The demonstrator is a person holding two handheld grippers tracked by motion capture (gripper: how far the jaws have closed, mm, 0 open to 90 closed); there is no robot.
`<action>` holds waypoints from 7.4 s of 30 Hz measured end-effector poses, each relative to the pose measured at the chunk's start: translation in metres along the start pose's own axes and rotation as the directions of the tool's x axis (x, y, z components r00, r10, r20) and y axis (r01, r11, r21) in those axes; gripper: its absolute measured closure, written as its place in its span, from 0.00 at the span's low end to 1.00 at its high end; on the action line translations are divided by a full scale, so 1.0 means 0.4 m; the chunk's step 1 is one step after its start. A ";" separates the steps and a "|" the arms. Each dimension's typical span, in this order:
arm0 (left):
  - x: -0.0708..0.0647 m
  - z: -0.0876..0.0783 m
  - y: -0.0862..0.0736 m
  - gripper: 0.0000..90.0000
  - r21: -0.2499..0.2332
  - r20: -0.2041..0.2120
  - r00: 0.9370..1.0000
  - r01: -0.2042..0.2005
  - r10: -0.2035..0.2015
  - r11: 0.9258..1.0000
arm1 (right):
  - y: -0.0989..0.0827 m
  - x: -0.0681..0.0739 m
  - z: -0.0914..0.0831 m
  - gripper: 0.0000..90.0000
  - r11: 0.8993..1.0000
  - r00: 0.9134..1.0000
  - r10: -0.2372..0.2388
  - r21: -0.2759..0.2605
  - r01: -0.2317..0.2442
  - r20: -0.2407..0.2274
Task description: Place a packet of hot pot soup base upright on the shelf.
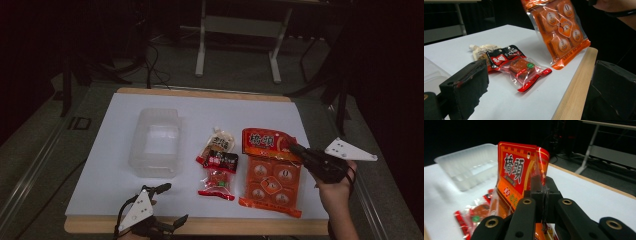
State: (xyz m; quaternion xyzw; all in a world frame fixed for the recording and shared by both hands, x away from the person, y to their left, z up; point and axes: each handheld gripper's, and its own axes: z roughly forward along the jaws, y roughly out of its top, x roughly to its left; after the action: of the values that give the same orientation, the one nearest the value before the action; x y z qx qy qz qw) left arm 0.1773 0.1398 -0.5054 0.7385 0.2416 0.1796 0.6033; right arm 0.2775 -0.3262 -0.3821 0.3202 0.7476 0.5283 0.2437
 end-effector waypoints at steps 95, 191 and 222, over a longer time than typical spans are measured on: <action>0.095 0.224 0.294 0.77 -0.087 0.431 0.896 -0.077 0.107 0.993 | 0.258 0.261 -0.004 0.98 0.950 0.914 -0.284 -0.217 0.226 -0.290; 0.460 0.018 0.321 0.80 -0.243 -0.259 0.957 0.067 -0.131 0.968 | 0.134 0.163 0.042 0.16 0.988 0.972 -0.031 -0.157 -0.006 -0.232; 0.561 0.029 0.146 0.80 -0.230 -0.325 0.914 0.175 -0.245 0.957 | 0.113 0.162 0.054 0.16 0.994 0.967 -0.034 -0.112 0.006 -0.251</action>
State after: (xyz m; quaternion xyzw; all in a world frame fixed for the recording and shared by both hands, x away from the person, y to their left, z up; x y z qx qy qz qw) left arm 0.3758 0.2500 -0.4566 0.6014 0.4045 0.2647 0.6361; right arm 0.2591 -0.2541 -0.3482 0.2289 0.7453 0.6028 0.1694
